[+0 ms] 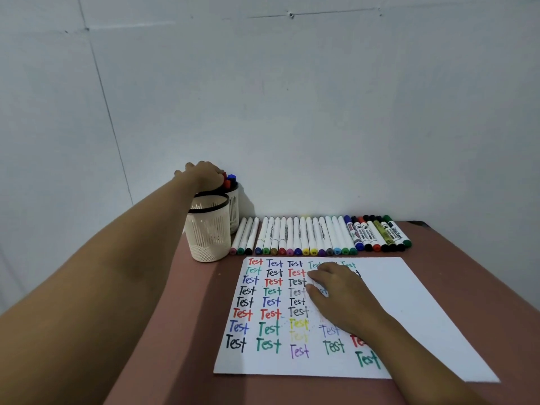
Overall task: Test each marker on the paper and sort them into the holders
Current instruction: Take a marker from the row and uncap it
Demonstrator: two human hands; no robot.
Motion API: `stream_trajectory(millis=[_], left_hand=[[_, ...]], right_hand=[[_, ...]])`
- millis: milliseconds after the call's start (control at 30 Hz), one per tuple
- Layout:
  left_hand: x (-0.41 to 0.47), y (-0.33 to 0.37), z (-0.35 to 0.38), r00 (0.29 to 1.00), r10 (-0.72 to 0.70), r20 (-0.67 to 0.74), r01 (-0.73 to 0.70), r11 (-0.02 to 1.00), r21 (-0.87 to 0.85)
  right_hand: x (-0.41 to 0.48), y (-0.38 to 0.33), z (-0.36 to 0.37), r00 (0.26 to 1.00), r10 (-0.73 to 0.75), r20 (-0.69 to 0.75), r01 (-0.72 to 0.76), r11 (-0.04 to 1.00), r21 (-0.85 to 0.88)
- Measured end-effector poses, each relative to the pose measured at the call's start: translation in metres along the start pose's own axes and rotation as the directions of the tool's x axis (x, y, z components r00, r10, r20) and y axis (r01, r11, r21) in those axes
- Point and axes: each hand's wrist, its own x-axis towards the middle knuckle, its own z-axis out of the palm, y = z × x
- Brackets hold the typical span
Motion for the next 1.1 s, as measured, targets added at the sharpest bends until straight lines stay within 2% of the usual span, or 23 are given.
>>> stream_trajectory(millis=[167, 300, 367, 500, 600, 667, 767, 933, 1100], left_hand=[[-0.003, -0.010, 0.000, 0.997, -0.070, 0.017, 0.069, 0.996, 0.063], [0.000, -0.023, 0.000, 0.995, -0.046, 0.090, 0.040, 0.997, 0.066], [-0.006, -0.022, -0.001, 0.997, -0.018, 0.081, 0.016, 0.999, 0.035], [-0.031, 0.000, 0.003, 0.990, 0.048, -0.131, -0.065, 0.990, -0.123], [-0.066, 0.026, 0.006, 0.904, 0.203, -0.378, -0.316, 0.910, -0.268], [-0.095, 0.044, 0.014, 0.852, 0.299, -0.429, -0.447, 0.843, -0.300], [-0.138, 0.065, 0.044, 0.852, 0.424, -0.307, -0.514, 0.790, -0.335], [-0.164, 0.070, 0.103, 0.891, 0.453, -0.012, -0.431, 0.839, -0.332], [-0.172, 0.064, 0.114, 0.861, 0.506, 0.055, -0.478, 0.841, -0.253]], right_hand=[[-0.002, 0.001, 0.000, 1.000, 0.007, 0.011, -0.007, 1.000, -0.003], [-0.001, -0.001, -0.003, 1.000, 0.004, 0.006, -0.004, 1.000, 0.003], [-0.001, -0.002, -0.003, 1.000, 0.007, 0.005, -0.007, 1.000, 0.007], [-0.002, -0.002, -0.004, 1.000, 0.016, 0.000, -0.016, 1.000, 0.014], [-0.002, -0.002, -0.004, 1.000, 0.014, -0.002, -0.014, 1.000, 0.008], [-0.001, -0.002, -0.004, 1.000, 0.011, -0.002, -0.011, 1.000, 0.009], [0.001, -0.002, -0.004, 1.000, 0.016, -0.007, -0.016, 0.999, 0.034], [0.000, -0.005, -0.008, 0.997, 0.035, -0.070, -0.032, 0.998, 0.047], [-0.002, -0.009, -0.012, 0.985, 0.107, -0.137, -0.106, 0.994, 0.015]])
